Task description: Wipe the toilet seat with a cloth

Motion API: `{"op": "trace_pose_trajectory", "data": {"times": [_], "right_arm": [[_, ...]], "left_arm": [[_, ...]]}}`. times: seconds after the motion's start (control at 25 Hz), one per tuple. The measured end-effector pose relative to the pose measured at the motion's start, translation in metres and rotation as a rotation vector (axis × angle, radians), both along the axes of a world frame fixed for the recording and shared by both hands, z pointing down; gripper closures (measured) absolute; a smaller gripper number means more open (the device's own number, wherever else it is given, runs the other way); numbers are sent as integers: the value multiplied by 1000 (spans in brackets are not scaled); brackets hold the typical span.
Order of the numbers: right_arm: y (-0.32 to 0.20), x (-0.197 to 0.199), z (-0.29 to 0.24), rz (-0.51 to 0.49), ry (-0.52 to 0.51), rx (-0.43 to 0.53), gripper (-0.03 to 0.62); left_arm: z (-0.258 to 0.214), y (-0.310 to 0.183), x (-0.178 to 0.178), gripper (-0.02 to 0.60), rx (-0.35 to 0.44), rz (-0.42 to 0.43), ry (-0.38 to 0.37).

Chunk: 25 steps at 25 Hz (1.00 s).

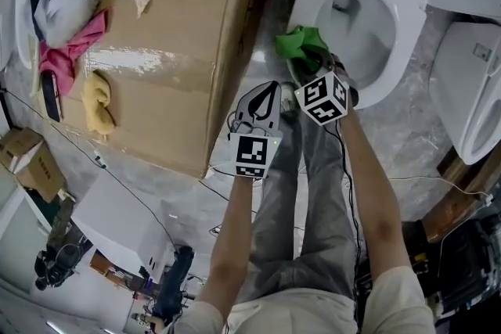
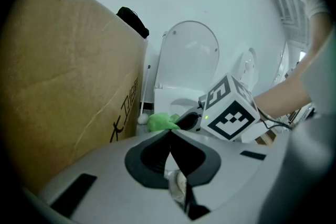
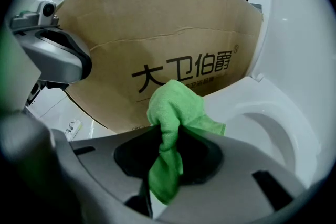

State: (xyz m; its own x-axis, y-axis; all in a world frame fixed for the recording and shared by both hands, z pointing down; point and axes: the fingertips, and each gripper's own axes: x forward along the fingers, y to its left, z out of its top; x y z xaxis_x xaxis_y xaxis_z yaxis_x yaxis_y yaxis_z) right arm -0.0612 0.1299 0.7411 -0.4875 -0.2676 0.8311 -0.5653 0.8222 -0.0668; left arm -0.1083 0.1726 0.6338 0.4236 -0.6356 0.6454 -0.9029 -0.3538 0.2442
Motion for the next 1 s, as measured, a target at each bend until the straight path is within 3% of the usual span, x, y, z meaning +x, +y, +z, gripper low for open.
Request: {"op": "trace_pose_trajectory", "data": {"times": [1.0], "right_arm": [[82,42,1,196,-25,-78,499]], "left_arm": [[6,35,27,569,-34,125,-9]]}}
